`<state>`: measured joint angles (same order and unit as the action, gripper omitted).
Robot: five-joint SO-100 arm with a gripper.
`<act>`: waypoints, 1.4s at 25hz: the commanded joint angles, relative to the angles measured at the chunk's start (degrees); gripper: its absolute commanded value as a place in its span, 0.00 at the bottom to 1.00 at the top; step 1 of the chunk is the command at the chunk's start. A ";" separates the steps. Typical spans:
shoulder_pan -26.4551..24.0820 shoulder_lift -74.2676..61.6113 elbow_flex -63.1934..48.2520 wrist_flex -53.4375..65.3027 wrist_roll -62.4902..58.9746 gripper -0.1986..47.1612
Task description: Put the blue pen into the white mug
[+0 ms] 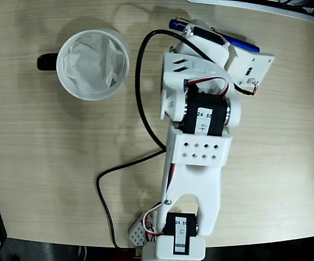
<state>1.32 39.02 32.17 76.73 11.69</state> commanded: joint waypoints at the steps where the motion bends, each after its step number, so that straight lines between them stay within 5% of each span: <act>1: -0.53 9.49 3.52 -0.79 0.53 0.01; 15: -5.10 25.14 16.96 -1.76 0.44 0.01; 35: -13.62 53.70 53.35 -15.73 0.18 0.01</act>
<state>-11.51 86.22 83.32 62.49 11.51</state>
